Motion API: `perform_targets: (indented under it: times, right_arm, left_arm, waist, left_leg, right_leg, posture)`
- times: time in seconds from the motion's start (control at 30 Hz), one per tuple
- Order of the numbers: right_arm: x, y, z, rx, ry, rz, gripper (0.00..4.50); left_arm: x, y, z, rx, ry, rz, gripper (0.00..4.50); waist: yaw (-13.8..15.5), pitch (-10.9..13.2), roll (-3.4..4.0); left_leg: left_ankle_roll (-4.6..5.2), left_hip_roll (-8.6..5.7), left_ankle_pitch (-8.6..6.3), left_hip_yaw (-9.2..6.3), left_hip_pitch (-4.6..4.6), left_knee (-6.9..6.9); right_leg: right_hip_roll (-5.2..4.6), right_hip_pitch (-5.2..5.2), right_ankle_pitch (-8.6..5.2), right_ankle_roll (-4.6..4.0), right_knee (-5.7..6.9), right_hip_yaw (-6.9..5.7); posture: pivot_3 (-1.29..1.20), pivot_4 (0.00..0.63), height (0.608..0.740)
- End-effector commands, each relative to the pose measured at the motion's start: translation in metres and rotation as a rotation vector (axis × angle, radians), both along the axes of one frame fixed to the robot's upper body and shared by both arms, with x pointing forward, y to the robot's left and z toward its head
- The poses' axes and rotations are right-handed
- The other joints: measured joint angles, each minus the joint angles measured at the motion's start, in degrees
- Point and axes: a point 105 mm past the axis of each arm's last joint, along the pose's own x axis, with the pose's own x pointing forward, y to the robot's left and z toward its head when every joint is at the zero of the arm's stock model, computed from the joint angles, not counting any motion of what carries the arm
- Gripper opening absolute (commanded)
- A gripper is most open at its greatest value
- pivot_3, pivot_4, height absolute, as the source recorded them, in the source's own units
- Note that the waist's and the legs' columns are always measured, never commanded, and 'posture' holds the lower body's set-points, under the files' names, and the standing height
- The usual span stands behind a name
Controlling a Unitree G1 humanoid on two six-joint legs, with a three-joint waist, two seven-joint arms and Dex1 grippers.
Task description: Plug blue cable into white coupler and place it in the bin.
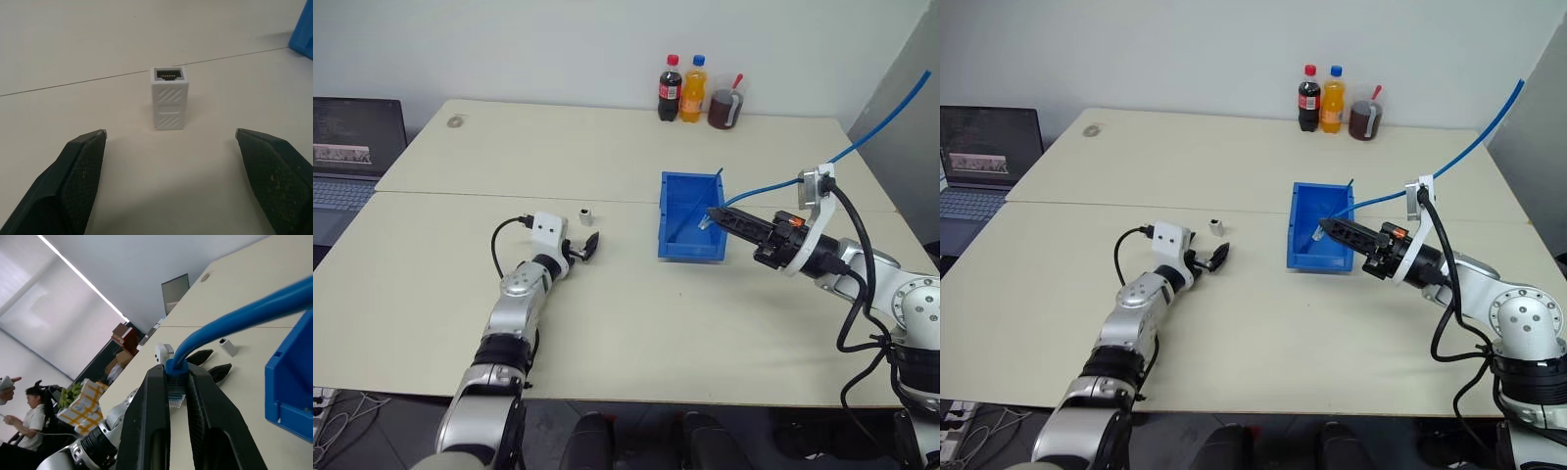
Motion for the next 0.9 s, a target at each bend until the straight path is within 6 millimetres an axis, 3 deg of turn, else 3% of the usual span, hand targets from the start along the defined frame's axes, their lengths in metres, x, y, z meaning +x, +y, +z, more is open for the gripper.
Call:
perform_targets:
  times: [0.03, 0.3, 0.9]
  right_arm:
    - [-0.007, -0.005, 0.014, 0.009, -0.053, -0.031, 0.18]
    - [-0.009, -0.011, 0.017, 0.000, -0.054, -0.071, 0.18]
    - [-0.011, -0.012, 0.015, 0.010, -0.047, -0.100, 0.18]
  left_arm:
    - [0.013, -0.017, 0.002, -0.001, 0.009, -0.032, 4.44]
    - [0.026, -0.028, 0.003, -0.039, 0.042, 0.025, 4.44]
    - [0.020, 0.004, -0.017, -0.005, 0.102, 0.157, 1.04]
  waist:
    - [0.1, 0.0, -0.01]
    - [0.1, 0.0, -0.01]
    - [-0.7, -0.1, 0.04]
  left_leg:
    - [0.00, -0.03, 0.00, -0.03, 0.00, 0.01]
    - [0.00, -0.06, 0.00, -0.02, -0.04, 0.00]
    - [0.00, 0.00, 0.01, 0.01, 0.09, 0.00]
  right_leg:
    - [-0.01, 0.02, 0.00, 0.01, 0.00, -0.04]
    - [-0.02, 0.02, 0.03, 0.06, -0.03, -0.02]
    - [0.03, 0.05, 0.03, 0.08, 0.06, 0.03]
  posture:
    - [0.00, 0.150, 0.740]
    - [0.00, 0.150, 0.740]
    - [0.00, 0.150, 0.740]
